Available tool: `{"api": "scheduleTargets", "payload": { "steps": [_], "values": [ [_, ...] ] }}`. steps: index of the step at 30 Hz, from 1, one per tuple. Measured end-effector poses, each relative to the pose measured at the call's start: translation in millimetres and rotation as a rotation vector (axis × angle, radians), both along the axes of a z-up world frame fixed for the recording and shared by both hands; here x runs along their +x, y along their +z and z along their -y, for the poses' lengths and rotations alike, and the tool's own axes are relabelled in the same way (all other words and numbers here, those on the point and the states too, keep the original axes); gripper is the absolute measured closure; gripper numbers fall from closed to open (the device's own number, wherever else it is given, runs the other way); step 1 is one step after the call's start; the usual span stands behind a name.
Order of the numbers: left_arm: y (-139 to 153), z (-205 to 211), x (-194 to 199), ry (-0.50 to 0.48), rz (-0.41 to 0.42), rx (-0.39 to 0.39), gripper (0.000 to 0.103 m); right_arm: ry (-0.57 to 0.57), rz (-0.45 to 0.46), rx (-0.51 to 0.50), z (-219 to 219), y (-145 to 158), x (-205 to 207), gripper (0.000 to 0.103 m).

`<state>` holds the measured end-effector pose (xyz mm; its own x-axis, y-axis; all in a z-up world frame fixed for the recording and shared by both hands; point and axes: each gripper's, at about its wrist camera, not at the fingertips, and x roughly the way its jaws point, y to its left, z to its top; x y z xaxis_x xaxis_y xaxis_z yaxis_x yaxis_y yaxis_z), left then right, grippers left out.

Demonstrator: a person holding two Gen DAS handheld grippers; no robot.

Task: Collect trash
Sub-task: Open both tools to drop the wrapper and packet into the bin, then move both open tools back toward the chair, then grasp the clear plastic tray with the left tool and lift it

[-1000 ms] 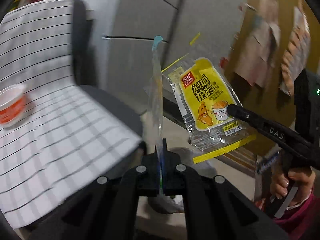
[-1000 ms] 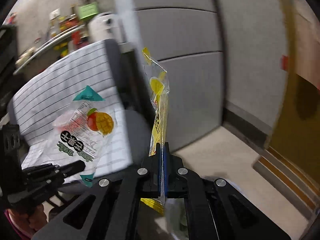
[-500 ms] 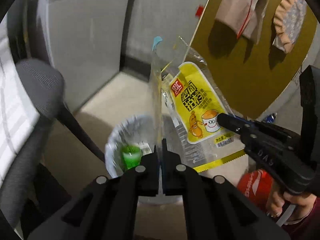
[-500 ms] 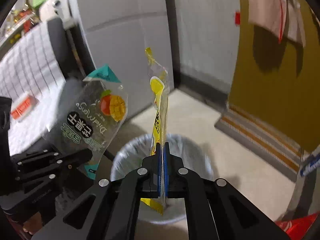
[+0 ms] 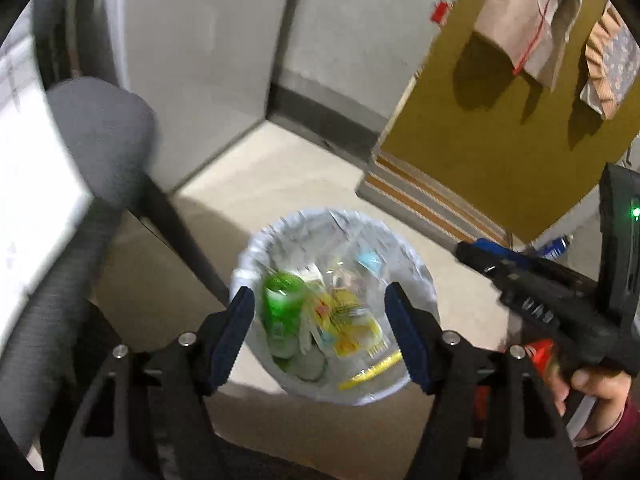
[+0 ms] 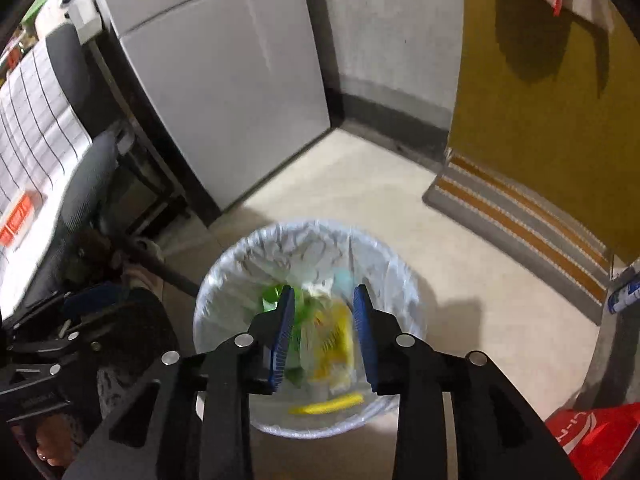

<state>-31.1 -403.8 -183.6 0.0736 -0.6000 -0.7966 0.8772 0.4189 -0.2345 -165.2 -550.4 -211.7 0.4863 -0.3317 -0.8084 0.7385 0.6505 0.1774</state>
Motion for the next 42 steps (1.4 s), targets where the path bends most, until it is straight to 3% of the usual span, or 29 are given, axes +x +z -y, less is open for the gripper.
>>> {"api": "scheduleTargets", "payload": {
  "steps": [6, 11, 15, 23, 32, 36, 42],
  "values": [
    [44, -47, 19, 0.130, 0.080, -0.083, 0.037, 0.006, 0.150, -0.113, -7, 59, 1, 0.070],
    [71, -100, 32, 0.246, 0.140, -0.107, 0.037, 0.123, 0.236, -0.183, -47, 102, 26, 0.067],
    [83, -151, 38, 0.350, 0.195, -0.093, 0.037, 0.253, 0.254, -0.181, -86, 114, 57, 0.066],
    [90, -246, 67, 0.545, 0.196, -0.090, 0.037, 0.540, 0.231, -0.171, -176, 124, 127, 0.055],
    [115, -410, 142, 0.944, 0.259, -0.082, 0.037, 0.729, 0.233, -0.234, -257, 144, 190, 0.050],
    [101, -455, 175, 1.055, 0.197, -0.057, 0.037, 0.771, 0.235, -0.248, -282, 146, 215, 0.050],
    [65, -476, 209, 1.038, 0.037, -0.073, 0.068, 0.811, 0.215, -0.263, -302, 140, 232, 0.050]
  ]
}}
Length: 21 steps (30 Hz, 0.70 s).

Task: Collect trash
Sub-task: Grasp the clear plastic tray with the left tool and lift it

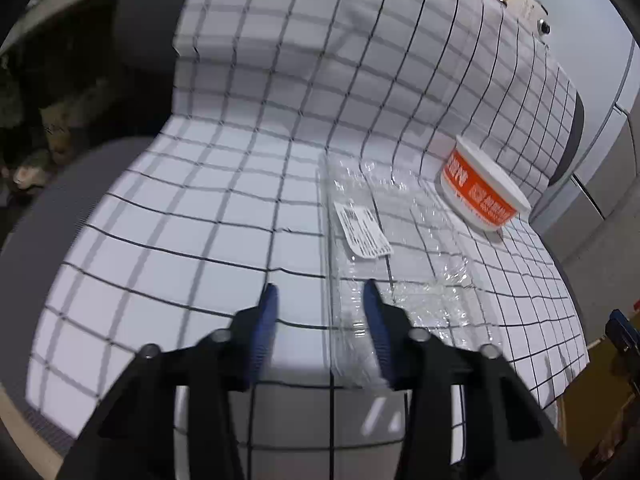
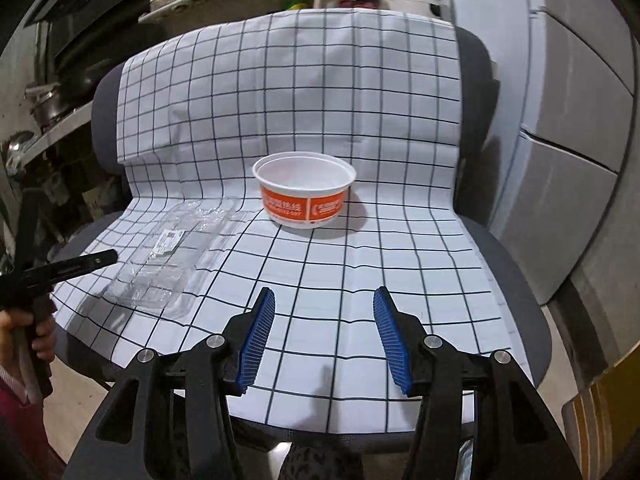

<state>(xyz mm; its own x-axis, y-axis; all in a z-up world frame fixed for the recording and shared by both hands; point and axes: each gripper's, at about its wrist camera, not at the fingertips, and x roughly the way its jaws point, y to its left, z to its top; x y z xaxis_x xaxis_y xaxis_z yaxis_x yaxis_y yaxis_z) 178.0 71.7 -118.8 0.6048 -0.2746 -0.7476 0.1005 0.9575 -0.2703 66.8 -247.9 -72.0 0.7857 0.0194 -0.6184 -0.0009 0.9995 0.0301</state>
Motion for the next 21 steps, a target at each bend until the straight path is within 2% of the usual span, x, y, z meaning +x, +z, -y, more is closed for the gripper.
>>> {"api": "scheduleTargets", "payload": {
  "steps": [5, 7, 9, 11, 13, 18, 21],
  "values": [
    [-16, 15, 21, -0.047, -0.049, 0.030, 0.077, 0.004, -0.019, -0.013, -3, -6, 6, 0.050],
    [-21, 17, 26, -0.046, -0.058, 0.050, 0.088, 0.004, -0.022, -0.015, -2, -7, 9, 0.050],
    [-20, 17, 27, -0.040, -0.048, 0.061, 0.095, 0.004, -0.026, -0.013, -2, -8, 12, 0.050],
    [-14, 13, 23, -0.027, -0.027, 0.030, 0.097, 0.004, -0.024, -0.009, -2, -8, 17, 0.050],
    [-2, 7, 12, -0.002, 0.024, 0.027, 0.098, 0.006, -0.019, -0.006, -1, -7, 22, 0.050],
    [33, -8, -23, 0.060, 0.141, -0.038, 0.099, 0.004, 0.017, 0.026, 8, 1, 48, 0.050],
    [44, -3, -30, 0.065, 0.168, -0.078, 0.099, -0.007, 0.032, 0.061, 15, 6, 71, 0.050]
  ]
}}
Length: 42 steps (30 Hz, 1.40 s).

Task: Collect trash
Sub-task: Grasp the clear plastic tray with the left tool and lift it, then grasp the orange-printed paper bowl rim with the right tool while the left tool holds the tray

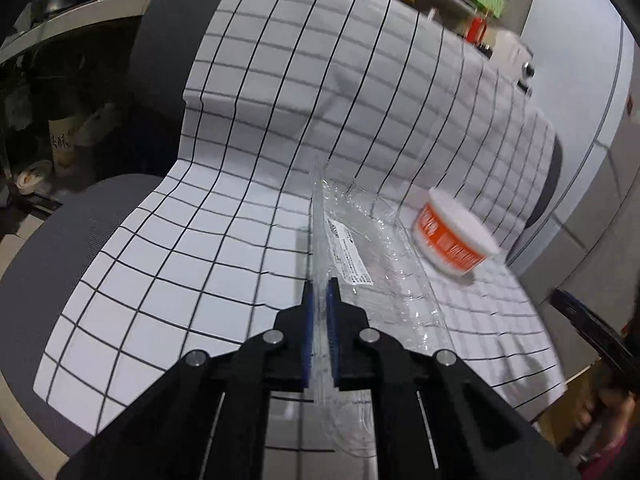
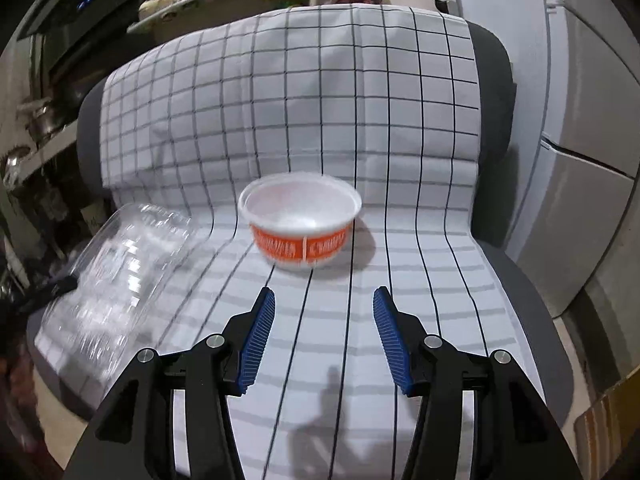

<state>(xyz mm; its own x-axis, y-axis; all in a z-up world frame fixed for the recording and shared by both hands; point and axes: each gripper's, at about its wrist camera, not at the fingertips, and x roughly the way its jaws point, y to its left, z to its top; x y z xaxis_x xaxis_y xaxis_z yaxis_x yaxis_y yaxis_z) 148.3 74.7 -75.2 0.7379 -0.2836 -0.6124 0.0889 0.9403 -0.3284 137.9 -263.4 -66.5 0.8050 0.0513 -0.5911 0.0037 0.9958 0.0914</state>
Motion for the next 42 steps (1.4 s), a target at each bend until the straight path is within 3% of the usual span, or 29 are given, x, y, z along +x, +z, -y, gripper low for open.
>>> {"api": "scheduleTargets", "payload": {
  "steps": [3, 6, 16, 17, 19, 21, 24, 30, 37, 42],
  "values": [
    [4, 12, 0, -0.022, 0.007, -0.003, 0.098, -0.025, -0.012, 0.049, 11, 1, 34, 0.052],
    [1, 26, 6, -0.036, 0.004, 0.019, 0.098, -0.057, -0.036, 0.085, 20, -4, 67, 0.066],
    [-21, 43, 23, -0.055, -0.047, 0.036, 0.098, -0.120, -0.166, 0.262, 47, -47, 156, 0.065],
    [-22, 44, 23, -0.054, -0.050, 0.041, 0.098, -0.114, -0.177, 0.283, 47, -50, 159, 0.067],
    [-23, 46, 22, -0.056, -0.055, 0.044, 0.098, -0.104, -0.174, 0.297, 46, -50, 159, 0.083],
    [-21, 48, 18, -0.057, -0.050, 0.050, 0.098, -0.111, -0.142, 0.279, 44, -42, 148, 0.097],
    [-14, 52, 7, -0.064, -0.037, 0.055, 0.098, -0.099, -0.088, 0.278, 46, -23, 123, 0.098],
    [-2, 71, -24, -0.105, -0.002, 0.050, 0.098, -0.096, -0.032, 0.245, 56, 11, 33, 0.098],
    [-3, 105, -59, -0.185, 0.009, 0.041, 0.098, -0.150, -0.009, 0.280, 89, 15, -77, 0.098],
    [-7, 142, -80, -0.275, 0.022, 0.042, 0.098, -0.214, 0.012, 0.317, 114, 9, -132, 0.098]
  ]
}}
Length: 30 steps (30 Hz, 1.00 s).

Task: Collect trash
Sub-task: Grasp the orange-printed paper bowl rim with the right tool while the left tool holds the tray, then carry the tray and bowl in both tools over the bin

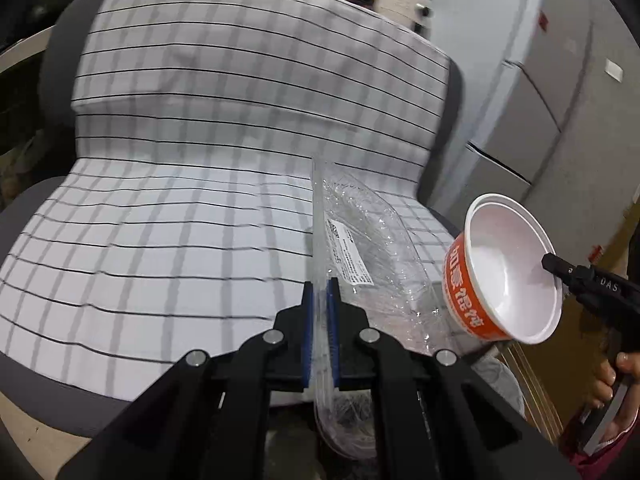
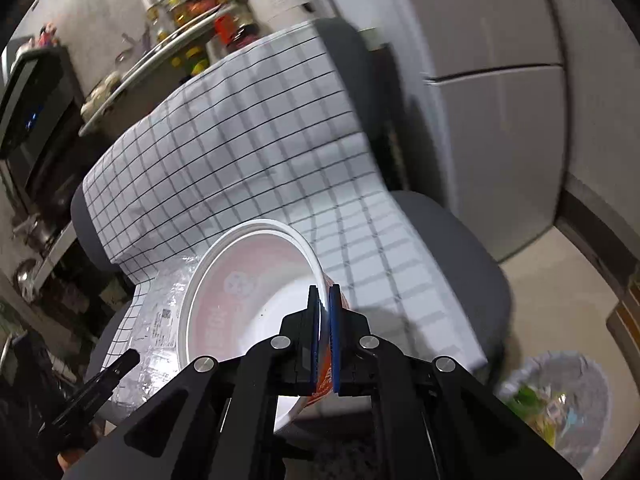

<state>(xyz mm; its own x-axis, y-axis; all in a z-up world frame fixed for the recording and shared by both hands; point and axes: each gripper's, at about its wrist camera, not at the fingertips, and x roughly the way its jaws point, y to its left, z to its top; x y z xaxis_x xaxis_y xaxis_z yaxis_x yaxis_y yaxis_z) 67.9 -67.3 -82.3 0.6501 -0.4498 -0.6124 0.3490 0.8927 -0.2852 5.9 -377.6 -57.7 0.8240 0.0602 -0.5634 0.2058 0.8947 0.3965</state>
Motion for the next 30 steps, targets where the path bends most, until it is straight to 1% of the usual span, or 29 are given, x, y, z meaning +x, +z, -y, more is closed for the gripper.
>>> {"api": "scheduleTargets", "payload": {
  "steps": [3, 5, 10, 13, 16, 21, 23, 25, 26, 27, 28, 30],
  "values": [
    [-1, 27, -9, -0.071, 0.000, 0.004, 0.098, -0.045, 0.000, 0.019, 17, -5, -26, 0.098],
    [-1, 45, -14, -0.113, 0.004, 0.002, 0.098, -0.094, -0.009, 0.017, 33, -8, -48, 0.098],
    [0, 97, -21, -0.210, 0.017, 0.007, 0.098, -0.251, -0.049, -0.008, 77, -19, -102, 0.098],
    [-1, 130, -27, -0.282, 0.014, 0.005, 0.098, -0.368, -0.102, -0.039, 106, -34, -136, 0.097],
    [-4, 165, -39, -0.368, 0.013, 0.019, 0.098, -0.461, -0.166, -0.040, 131, -57, -159, 0.097],
    [-11, 206, -56, -0.479, -0.006, 0.029, 0.098, -0.534, -0.253, -0.004, 157, -95, -178, 0.097],
    [-16, 217, -63, -0.516, -0.017, 0.031, 0.098, -0.543, -0.289, 0.010, 164, -111, -178, 0.093],
    [-21, 227, -68, -0.555, -0.031, 0.033, 0.098, -0.537, -0.328, 0.049, 172, -129, -175, 0.092],
    [-24, 235, -71, -0.572, -0.040, 0.035, 0.098, -0.542, -0.337, 0.062, 175, -134, -175, 0.089],
    [-27, 239, -72, -0.586, -0.047, 0.040, 0.098, -0.549, -0.347, 0.075, 177, -139, -174, 0.082],
    [-29, 247, -72, -0.602, -0.054, 0.048, 0.098, -0.555, -0.350, 0.083, 180, -141, -175, 0.079],
    [-37, 260, -78, -0.642, -0.068, 0.070, 0.098, -0.570, -0.328, 0.090, 185, -140, -182, 0.074]
  ]
}}
